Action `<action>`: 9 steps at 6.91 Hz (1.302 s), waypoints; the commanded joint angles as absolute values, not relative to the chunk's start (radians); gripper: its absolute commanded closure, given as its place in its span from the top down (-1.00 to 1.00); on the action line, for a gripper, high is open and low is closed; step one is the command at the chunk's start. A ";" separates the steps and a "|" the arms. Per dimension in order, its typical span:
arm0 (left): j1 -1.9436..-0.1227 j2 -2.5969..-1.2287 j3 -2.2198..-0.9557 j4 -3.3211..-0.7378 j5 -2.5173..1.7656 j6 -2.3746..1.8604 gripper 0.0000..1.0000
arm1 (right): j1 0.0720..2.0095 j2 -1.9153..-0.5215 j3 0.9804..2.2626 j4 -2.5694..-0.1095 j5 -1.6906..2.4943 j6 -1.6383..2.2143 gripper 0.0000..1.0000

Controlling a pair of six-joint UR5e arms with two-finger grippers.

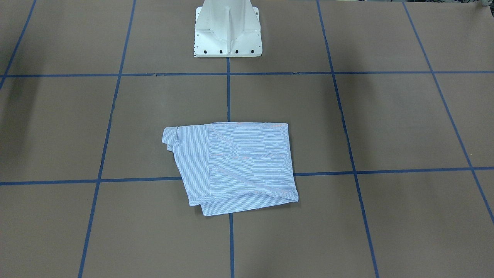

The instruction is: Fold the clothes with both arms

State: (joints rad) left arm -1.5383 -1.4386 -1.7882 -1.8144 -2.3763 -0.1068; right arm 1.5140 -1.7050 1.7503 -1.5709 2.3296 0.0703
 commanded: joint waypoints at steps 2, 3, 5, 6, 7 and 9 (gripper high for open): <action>-1.537 -1.439 -1.793 -1.815 -2.392 -0.109 0.99 | 1.514 -1.703 1.749 -1.566 2.332 0.071 1.00; -1.537 -1.440 -1.787 -1.816 -2.391 -0.107 0.99 | 1.514 -1.703 1.747 -1.566 2.330 0.071 1.00; -1.537 -1.440 -1.796 -1.815 -2.391 -0.109 0.99 | 1.514 -1.704 1.750 -1.566 2.333 0.071 1.00; -1.537 -1.440 -1.796 -1.816 -2.391 -0.107 0.99 | 1.514 -1.704 1.749 -1.566 2.333 0.071 1.00; -1.537 -1.440 -1.799 -1.816 -2.395 -0.106 0.99 | 1.514 -1.704 1.749 -1.566 2.333 0.071 1.00; -1.537 -1.442 -1.801 -1.818 -2.398 -0.101 0.99 | 1.514 -1.704 1.749 -1.568 2.335 0.071 1.00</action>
